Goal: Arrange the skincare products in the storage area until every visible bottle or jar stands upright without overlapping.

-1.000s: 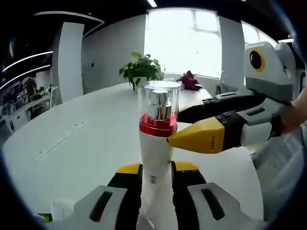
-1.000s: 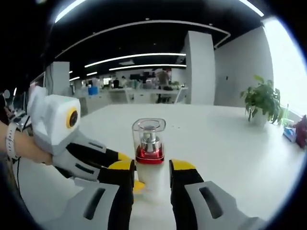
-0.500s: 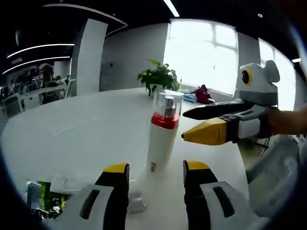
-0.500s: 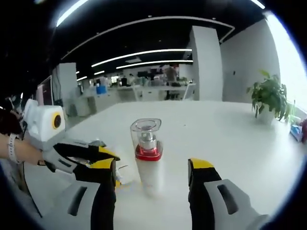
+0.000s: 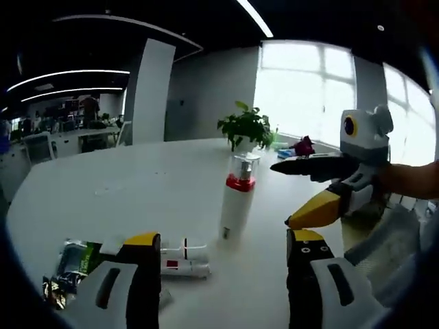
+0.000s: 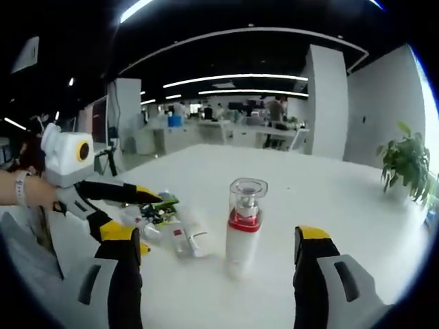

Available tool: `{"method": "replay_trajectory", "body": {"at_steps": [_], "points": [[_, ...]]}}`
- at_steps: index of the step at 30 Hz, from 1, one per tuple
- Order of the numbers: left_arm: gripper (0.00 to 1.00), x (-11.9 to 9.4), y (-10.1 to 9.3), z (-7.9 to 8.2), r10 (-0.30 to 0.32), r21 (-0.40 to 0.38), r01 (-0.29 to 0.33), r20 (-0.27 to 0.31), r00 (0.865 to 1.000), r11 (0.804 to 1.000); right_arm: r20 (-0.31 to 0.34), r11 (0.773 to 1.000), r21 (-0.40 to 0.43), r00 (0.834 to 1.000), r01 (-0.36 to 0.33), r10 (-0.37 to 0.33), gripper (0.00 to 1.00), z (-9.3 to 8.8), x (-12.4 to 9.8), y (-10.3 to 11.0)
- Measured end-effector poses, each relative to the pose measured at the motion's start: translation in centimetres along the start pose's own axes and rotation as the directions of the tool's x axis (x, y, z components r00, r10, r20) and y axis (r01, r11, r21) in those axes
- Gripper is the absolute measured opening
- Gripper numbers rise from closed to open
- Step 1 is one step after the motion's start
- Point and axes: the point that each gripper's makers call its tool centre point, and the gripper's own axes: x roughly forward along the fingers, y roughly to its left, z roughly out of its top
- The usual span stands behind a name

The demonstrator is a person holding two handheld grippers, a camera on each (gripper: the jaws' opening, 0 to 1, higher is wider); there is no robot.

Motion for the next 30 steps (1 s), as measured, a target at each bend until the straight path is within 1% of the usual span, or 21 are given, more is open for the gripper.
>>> {"method": "replay_trajectory", "body": {"at_steps": [2, 5, 7, 9, 13, 14, 16, 17, 18, 20, 22, 24, 26, 28, 30], "points": [[0.74, -0.7, 0.0, 0.0, 0.011, 0.010, -0.011, 0.002, 1.000, 1.000, -0.002, 1.000, 0.004, 1.000, -0.013, 0.013, 0.95, 0.0, -0.1, 0.2], [0.81, -1.6, 0.1, -0.1, 0.031, 0.003, -0.031, 0.007, 0.999, 1.000, -0.007, 0.999, -0.001, 0.999, -0.034, 0.034, 0.97, 0.0, -0.5, 0.7], [0.81, -2.3, 0.2, -0.1, 0.049, -0.017, -0.049, 0.015, 0.999, 0.999, 0.006, 0.999, -0.009, 0.999, -0.044, 0.044, 0.97, 0.2, -0.7, 1.1], [0.81, -2.9, -0.1, -0.1, 0.046, -0.035, -0.045, 0.020, 0.999, 0.998, 0.011, 0.999, -0.015, 0.999, -0.050, 0.050, 0.98, 0.3, -0.9, 1.4], [0.81, -3.9, -0.6, -0.6, 0.043, -0.067, -0.041, 0.018, 0.999, 0.997, 0.002, 0.997, -0.027, 0.997, -0.078, 0.078, 0.99, 0.3, -1.2, 2.1], [0.81, -4.1, -0.5, -0.7, 0.051, -0.070, -0.050, 0.018, 0.999, 0.996, 0.002, 0.996, -0.030, 0.997, -0.083, 0.083, 0.99, 0.3, -1.2, 2.3], [0.83, -4.7, -0.3, -0.4, 0.076, -0.061, -0.074, 0.039, 0.996, 0.995, 0.005, 0.995, -0.039, 0.996, -0.093, 0.094, 0.99, 0.3, -1.3, 2.6], [0.85, -4.9, -0.3, -0.5, 0.080, -0.063, -0.078, 0.035, 0.996, 0.995, 0.006, 0.994, -0.041, 0.995, -0.096, 0.097, 0.99, 0.2, -1.4, 2.7], [0.86, -5.2, 0.0, -0.3, 0.086, -0.070, -0.083, 0.044, 0.995, 0.994, 0.006, 0.994, -0.042, 0.995, -0.102, 0.102, 0.99, 0.3, -1.5, 2.8], [0.88, -5.8, 0.3, 0.1, 0.102, -0.074, -0.097, 0.062, 0.993, 0.993, 0.004, 0.992, -0.041, 0.993, -0.119, 0.120, 0.99, 0.2, -1.6, 3.1], [0.88, -6.4, 0.6, 0.5, 0.133, -0.056, -0.129, 0.077, 0.988, 0.990, 0.000, 0.990, -0.044, 0.991, -0.132, 0.133, 0.99, 0.0, -1.7, 3.3], [0.89, -6.7, 0.6, 0.6, 0.144, -0.058, -0.140, 0.072, 0.987, 0.988, 0.005, 0.988, -0.051, 0.990, -0.142, 0.143, 1.00, -0.1, -1.7, 3.6], [0.92, -6.9, 0.4, 0.4, 0.141, -0.060, -0.137, 0.065, 0.988, 0.989, 0.029, 0.988, -0.043, 0.988, -0.148, 0.149, 1.00, 0.2, -1.7, 3.7], [0.96, -7.1, 0.1, 0.3, 0.141, -0.037, -0.139, 0.056, 0.988, 0.990, 0.018, 0.987, -0.029, 0.987, -0.158, 0.158, 1.00, 0.0, -1.7, 3.8], [0.99, -7.3, 0.1, 0.1, 0.150, -0.028, -0.149, 0.046, 0.988, 0.988, -0.004, 0.986, -0.035, 0.986, -0.164, 0.164, 1.00, -0.5, -1.7, 4.0]]}}
